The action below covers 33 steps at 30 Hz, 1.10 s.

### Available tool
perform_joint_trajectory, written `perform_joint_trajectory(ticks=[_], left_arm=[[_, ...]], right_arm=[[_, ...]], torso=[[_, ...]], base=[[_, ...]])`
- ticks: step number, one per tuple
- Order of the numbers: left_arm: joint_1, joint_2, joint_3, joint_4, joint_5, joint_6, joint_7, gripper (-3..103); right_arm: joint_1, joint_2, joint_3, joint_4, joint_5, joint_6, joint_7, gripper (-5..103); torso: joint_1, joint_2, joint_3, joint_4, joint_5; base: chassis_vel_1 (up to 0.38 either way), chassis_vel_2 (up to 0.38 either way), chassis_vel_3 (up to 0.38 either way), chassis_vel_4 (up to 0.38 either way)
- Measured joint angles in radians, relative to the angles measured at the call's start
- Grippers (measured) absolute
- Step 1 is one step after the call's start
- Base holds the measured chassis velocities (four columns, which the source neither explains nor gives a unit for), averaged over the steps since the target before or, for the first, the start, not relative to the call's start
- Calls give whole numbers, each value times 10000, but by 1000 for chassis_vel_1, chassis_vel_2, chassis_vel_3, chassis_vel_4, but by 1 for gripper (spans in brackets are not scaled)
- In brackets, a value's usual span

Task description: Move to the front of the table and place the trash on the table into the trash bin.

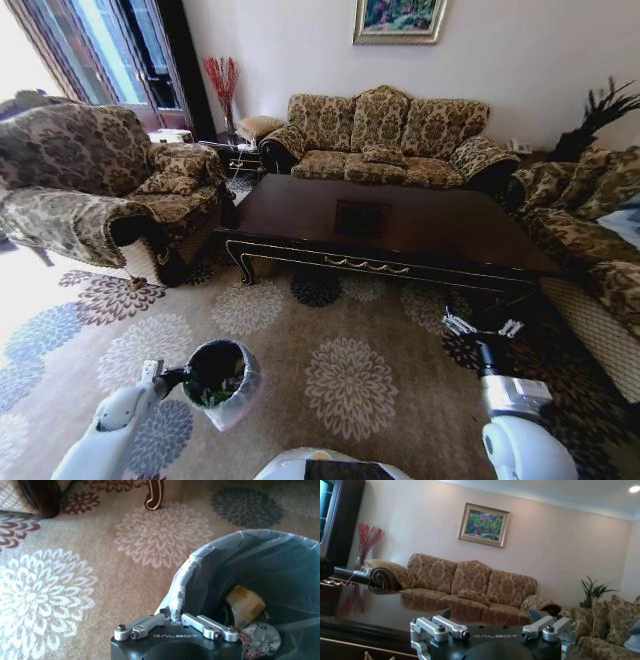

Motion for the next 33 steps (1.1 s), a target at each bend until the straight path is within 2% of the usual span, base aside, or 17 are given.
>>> perform_joint_trajectory(ticks=[6, 14, 22, 28, 31, 33], left_arm=[[-327, 43, 262, 618, -12, -222, 3, 0], [-310, 110, 260, 561, -9, -220, -44, 0], [-276, 155, 131, 628, -39, -247, -52, 0], [-143, 154, 36, 685, -144, -536, -42, 0], [-85, 103, -112, 630, -109, -635, -114, 0], [4, 50, -280, 299, -152, -639, -404, 0]], right_arm=[[-89, -97, -61, 249, -64, -168, 56, 100], [-91, -219, 34, 483, 62, -279, 93, 100], [-50, -336, -337, 722, 48, -507, 190, 100], [-91, -496, -445, 653, 34, -518, 236, 100], [-75, -458, -421, 684, 204, -512, 276, 100], [-60, -450, -247, 656, 536, -496, 284, 100]], torso=[[-128, -312, -182, -1, -1], [-251, -597, -345, 0, 0], [-392, -927, -535, 1, -1], [-480, -1172, -692, -1, -1], [-532, -1299, -766, 1, 1], [-571, -1414, -843, 1, -5]], base=[[0, 0, 0, 0], [0, 0, 0, 0], [0, 0, 0, 0], [0, 0, 0, 0], [0, 0, 0, 0], [0, 0, 0, 0]])
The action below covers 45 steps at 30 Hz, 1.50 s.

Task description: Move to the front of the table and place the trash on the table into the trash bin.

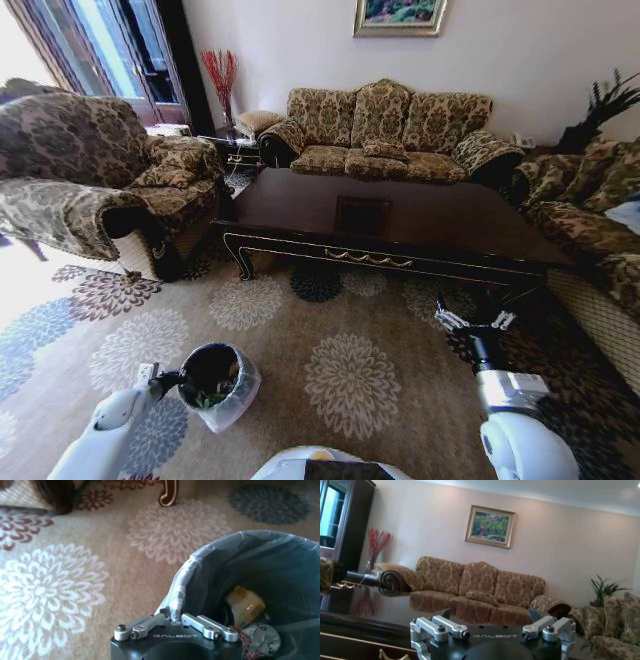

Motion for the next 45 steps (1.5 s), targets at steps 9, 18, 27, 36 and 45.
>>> perform_joint_trajectory(ticks=[9, 18, 27, 36, 45], left_arm=[[-9, 257, -344, -535, -509, -49, -186, 0], [-871, 1197, 375, 495, -534, 502, 363, 0], [-1931, 1461, 1574, 1666, -1183, -327, 214, 0], [-2433, 1419, 1997, 1695, -1135, -169, 55, 0], [-1870, 1535, 1516, 944, -1200, -46, -181, 0]], right_arm=[[360, -433, 177, -1122, 64, 227, -23, 100], [512, -614, 490, -1356, 183, 134, -14, 100], [438, -253, 107, -1203, -460, -17, 148, 100], [488, -310, 81, -977, -470, -221, 262, 100], [453, -308, 209, -1180, -274, 82, 160, 100]], torso=[[-38, -111, -76, -3, 2], [-24, -80, -58, -1, 6], [-35, -101, -69, -2, 5], [-173, -441, -270, -3, 6], [-270, -709, -442, -1, 8]], base=[[0, 0, 0, 0], [0, 0, 0, 0], [0, 0, 0, 0], [0, 0, 0, 0], [0, 0, 0, 0]])
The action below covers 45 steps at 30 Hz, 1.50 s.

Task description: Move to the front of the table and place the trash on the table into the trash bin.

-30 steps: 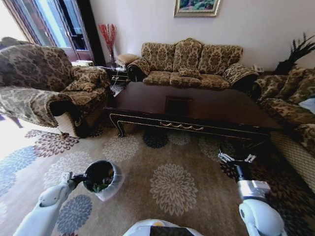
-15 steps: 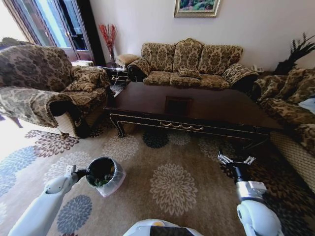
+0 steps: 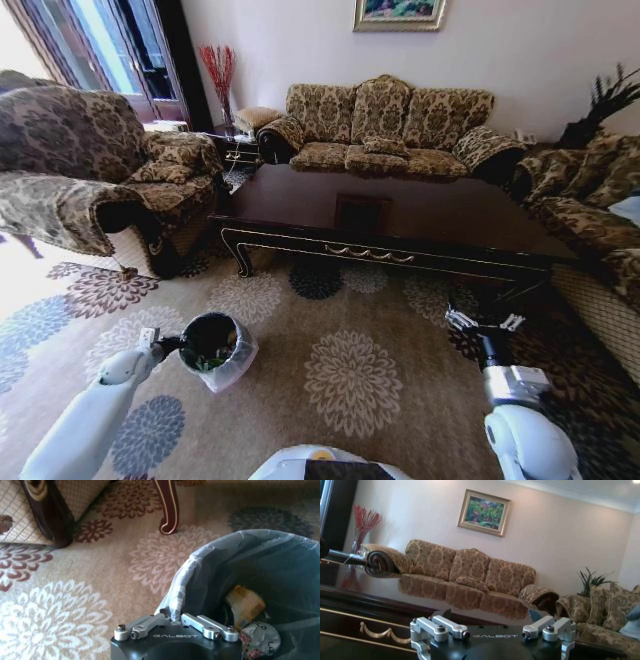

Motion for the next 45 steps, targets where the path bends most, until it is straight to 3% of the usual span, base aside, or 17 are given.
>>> perform_joint_trajectory(ticks=[5, 14, 22, 24, 26, 28, 29, 32, 34, 36, 38, 44, 45], left_arm=[[48, 49, 21, 247, -59, -14, 188, 0], [-638, 362, 892, 1212, 494, 30, 1103, 0], [-902, 561, 1198, 1330, 533, 511, 1556, 0], [-939, 675, 1209, 1434, 542, 572, 1605, 11], [-951, 719, 1208, 1478, 553, 574, 1590, 11], [-1030, 866, 1234, 1611, 584, 576, 1609, 22], [-1030, 866, 1234, 1611, 584, 576, 1609, 22], [-1181, 989, 1259, 1683, 592, 591, 1617, 38], [-1204, 1007, 1260, 1685, 582, 595, 1620, 38], [-1248, 1037, 1261, 1695, 554, 601, 1630, 54], [-1249, 1037, 1260, 1692, 540, 600, 1632, 54], [-1083, 1064, 986, 1298, 192, 459, 1634, 81], [-1083, 1064, 986, 1298, 192, 459, 1634, 81]], right_arm=[[64, -69, -217, -247, -172, 55, -13, 100], [17, -494, -108, -170, -133, -110, 38, 100], [14, -461, -105, -303, -124, -94, 45, 100], [64, -413, -185, -402, -139, -43, 33, 100], [80, -391, -204, -437, -147, -18, 25, 100], [99, -293, -212, -503, -159, 46, 6, 100], [99, -293, -212, -503, -159, 46, 6, 100], [103, -204, -157, -553, -161, 112, -14, 100], [107, -196, -147, -556, -160, 120, -17, 100], [137, -180, -114, -557, -152, 127, -20, 100], [151, -179, -107, -557, -147, 127, -22, 100], [219, -215, -89, -581, -94, 127, -31, 100], [219, -215, -89, -581, -94, 127, -31, 100]], torso=[[-2, -9, -5, -1, -1], [7, 12, 8, -2, -3], [14, 33, 20, -2, -1], [17, 39, 24, -3, -3], [18, 40, 24, -1, -3], [18, 44, 26, 1, 9], [18, 44, 26, 1, 9], [20, 50, 30, -1, -4], [21, 50, 31, -1, 0], [22, 53, 33, -2, -3], [23, 53, 33, -3, -5], [26, 59, 37, -1, -4], [26, 59, 37, -1, -4]], base=[[0, 0, 0, 0], [0, 0, 0, 0], [0, 0, 0, 0], [0, 0, 0, 0], [0, 0, 0, 0], [0, 0, 0, 0], [0, 0, 0, 0], [0, 0, 0, 0], [0, 0, 0, 0], [0, 0, 0, 0], [0, 0, 0, 0], [0, 0, 0, 0], [0, 0, 0, 0]])
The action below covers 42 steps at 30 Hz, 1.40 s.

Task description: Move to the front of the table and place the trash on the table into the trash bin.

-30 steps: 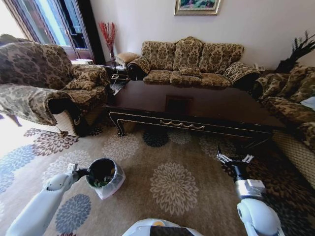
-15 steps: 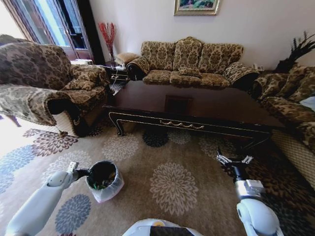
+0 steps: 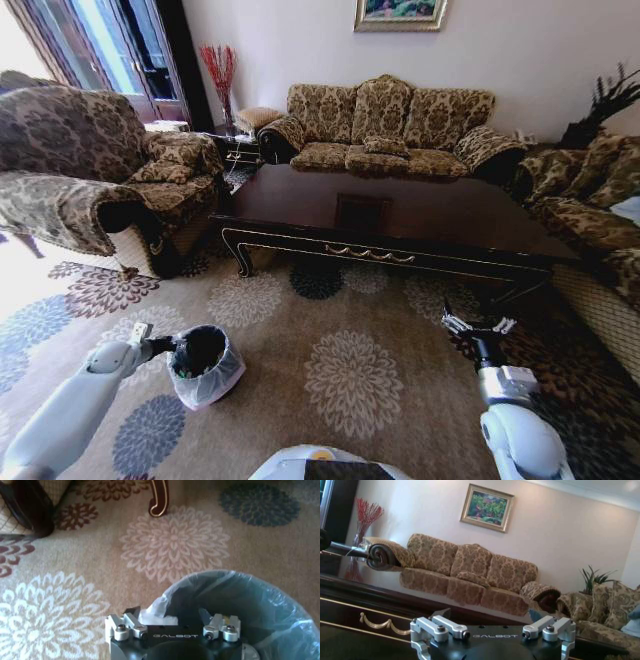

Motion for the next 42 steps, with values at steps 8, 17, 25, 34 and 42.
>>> perform_joint_trajectory(ticks=[8, 17, 25, 34, 42], left_arm=[[-91, 251, -291, -275, -29, -567, -273, 100], [199, 115, -1290, -3175, -3336, -2603, -4486, 100], [1957, -1362, -2450, -8040, -3466, -1898, -6517, 100], [4697, -3369, -3576, -10860, -1600, -2036, -6233, 100], [6561, -5404, -4711, -12877, -681, -2445, -5187, 100]], right_arm=[[16, -52, 198, 25, 226, 0, -5, 100], [-174, -197, 449, 421, 869, -544, -11, 100], [-436, -210, 1156, 908, 1700, -1201, -302, 100], [-870, -610, 2415, 246, 2939, -633, -896, 100], [-890, -634, 2392, -290, 3123, -83, -957, 100]], torso=[[1, 3, 3, 4, 2], [3, 9, 5, -1, 10], [2, 10, 5, -3, 6], [2, 11, 6, 0, 2], [2, 12, 6, 1, 9]], base=[[0, 0, 0, 0], [0, 0, 0, 0], [0, 0, 0, 0], [0, 0, 0, 0], [0, 0, 0, 0]])
